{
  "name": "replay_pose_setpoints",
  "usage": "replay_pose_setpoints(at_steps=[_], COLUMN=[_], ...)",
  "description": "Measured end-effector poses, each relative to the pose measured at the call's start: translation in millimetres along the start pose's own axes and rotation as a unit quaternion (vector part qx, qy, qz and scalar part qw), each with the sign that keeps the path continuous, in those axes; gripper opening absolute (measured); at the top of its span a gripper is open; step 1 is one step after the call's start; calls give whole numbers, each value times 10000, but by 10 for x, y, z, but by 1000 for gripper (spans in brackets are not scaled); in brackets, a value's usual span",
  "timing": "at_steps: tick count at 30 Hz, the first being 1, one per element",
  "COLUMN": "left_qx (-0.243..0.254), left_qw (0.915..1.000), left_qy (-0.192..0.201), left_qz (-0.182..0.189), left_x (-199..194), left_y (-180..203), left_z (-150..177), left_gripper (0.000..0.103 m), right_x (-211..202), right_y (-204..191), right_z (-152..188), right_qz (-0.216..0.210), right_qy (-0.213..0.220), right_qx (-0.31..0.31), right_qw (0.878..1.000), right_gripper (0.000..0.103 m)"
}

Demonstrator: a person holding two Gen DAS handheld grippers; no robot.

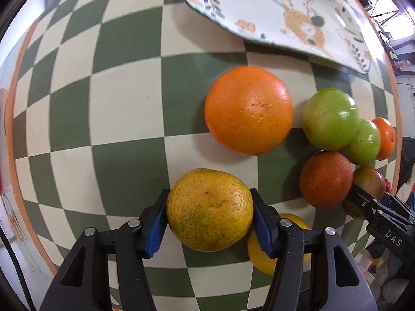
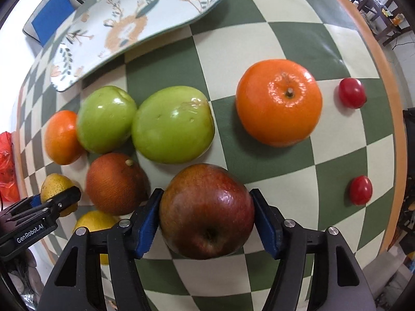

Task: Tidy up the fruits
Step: 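Carry the red apple onto the plate with the right tool while the left tool places the citrus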

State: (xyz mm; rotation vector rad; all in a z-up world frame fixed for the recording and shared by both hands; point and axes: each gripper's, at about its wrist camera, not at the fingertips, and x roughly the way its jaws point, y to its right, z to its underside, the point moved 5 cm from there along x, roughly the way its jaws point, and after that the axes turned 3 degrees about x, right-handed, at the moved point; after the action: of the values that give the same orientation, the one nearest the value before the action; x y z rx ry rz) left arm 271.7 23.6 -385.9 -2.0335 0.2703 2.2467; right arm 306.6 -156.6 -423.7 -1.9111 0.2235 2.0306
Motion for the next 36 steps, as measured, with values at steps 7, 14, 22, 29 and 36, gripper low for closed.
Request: replay_pose_setpoints(at_steps=[7, 14, 22, 29, 36], left_qx=[-66, -155, -263, -702, -1201], left_qw=[9981, 9925, 9918, 9922, 9789], left_qy=[571, 1180, 1246, 511, -126], left_qz=[243, 271, 126, 895, 1651], left_x=[-695, -1218, -1127, -641, -261], left_y=[199, 353, 337, 192, 136], left_z=[-144, -656, -1442, -1997, -2276], left_gripper=[56, 56, 56, 56, 56], right_x=[-717, -1247, -1058, -606, -313], right_y=[-194, -353, -621, -714, -749], right_z=[61, -545, -1418, -2052, -2346], right_qz=[-302, -654, -599, -484, -473], right_qy=[494, 1015, 1244, 1076, 803], right_qx=[-355, -810, -1086, -1135, -1274], right_qw=[9977, 9894, 9844, 9865, 9875], right_gripper=[68, 68, 68, 68, 68])
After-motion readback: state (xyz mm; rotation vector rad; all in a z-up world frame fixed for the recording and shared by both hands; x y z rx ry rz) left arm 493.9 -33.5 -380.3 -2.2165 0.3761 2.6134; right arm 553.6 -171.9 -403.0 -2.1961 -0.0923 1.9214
